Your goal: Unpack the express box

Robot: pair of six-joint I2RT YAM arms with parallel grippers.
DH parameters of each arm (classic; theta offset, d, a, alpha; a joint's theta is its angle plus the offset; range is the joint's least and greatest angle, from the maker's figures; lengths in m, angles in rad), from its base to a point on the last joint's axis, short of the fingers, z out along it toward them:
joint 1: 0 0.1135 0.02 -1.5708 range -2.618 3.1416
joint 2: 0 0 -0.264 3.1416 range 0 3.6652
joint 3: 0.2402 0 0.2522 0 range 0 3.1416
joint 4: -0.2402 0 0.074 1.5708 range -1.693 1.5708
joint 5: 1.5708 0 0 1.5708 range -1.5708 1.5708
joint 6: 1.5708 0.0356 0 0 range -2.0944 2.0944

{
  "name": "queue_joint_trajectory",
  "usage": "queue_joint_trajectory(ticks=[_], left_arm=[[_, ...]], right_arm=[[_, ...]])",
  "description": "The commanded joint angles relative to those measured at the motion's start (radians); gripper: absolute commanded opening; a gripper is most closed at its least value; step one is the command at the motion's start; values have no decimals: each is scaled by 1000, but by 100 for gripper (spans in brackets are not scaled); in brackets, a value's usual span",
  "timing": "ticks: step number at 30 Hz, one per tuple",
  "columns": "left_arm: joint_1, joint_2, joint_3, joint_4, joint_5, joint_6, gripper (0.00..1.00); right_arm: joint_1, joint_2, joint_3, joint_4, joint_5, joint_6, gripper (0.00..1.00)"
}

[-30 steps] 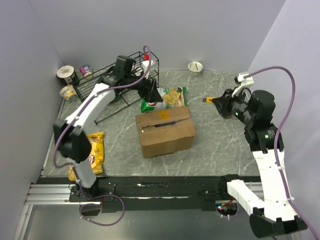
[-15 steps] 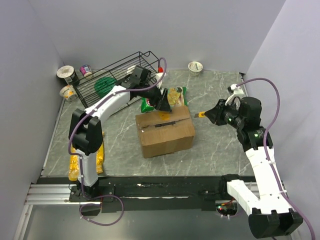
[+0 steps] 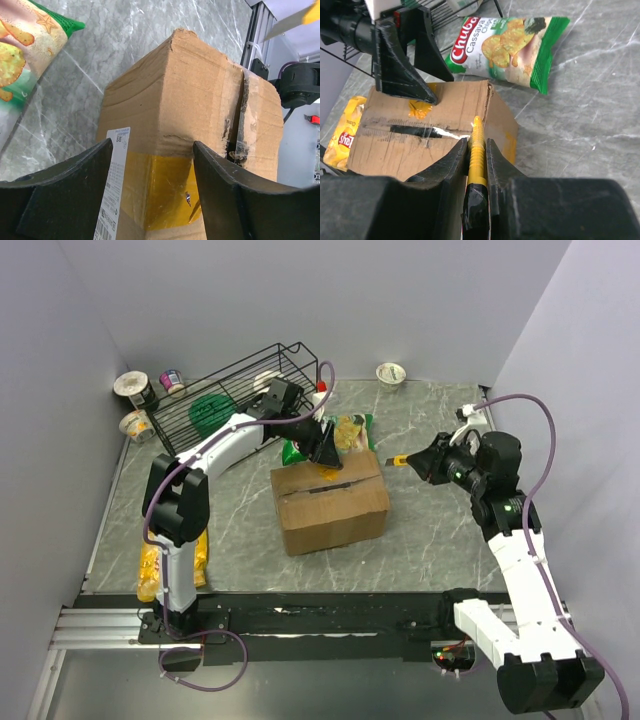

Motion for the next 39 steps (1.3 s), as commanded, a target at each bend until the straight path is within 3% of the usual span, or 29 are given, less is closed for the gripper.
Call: queue_joint_trajectory(ticks=[1, 39], left_arm=[[6, 4, -23, 3, -2, 8, 70], [3, -5, -38, 20, -8, -32, 70]], right_arm=[[-4, 8, -22, 79, -10, 26, 0], [19, 125, -38, 138, -2, 54, 0]])
